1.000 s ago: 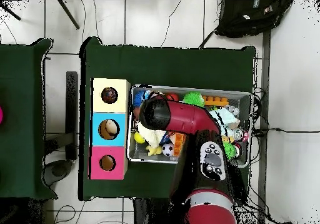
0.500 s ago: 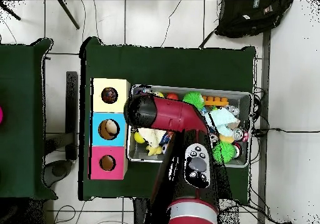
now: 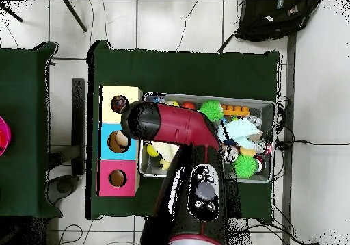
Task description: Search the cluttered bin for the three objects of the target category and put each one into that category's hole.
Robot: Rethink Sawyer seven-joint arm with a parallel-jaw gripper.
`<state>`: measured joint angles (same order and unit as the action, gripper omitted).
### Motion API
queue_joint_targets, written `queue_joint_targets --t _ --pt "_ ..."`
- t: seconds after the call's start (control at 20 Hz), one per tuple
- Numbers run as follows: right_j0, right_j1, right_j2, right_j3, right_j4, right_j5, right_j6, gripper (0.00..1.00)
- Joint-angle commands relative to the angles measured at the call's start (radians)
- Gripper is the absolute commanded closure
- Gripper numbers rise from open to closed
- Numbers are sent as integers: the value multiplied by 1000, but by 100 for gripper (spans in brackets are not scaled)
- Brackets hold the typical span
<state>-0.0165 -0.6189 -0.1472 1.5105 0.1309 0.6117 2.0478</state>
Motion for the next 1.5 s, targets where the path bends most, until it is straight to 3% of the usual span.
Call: queue_joint_targets --t 0.05,0.75,1.25,1.5 --pt "19 -34 -17 -24 73 140 269 100" --pt "81 -52 -64 -62 129 205 307 100" --pt "148 5 -103 -138 188 224 378 100" --pt "156 41 -101 -152 213 185 384 100"
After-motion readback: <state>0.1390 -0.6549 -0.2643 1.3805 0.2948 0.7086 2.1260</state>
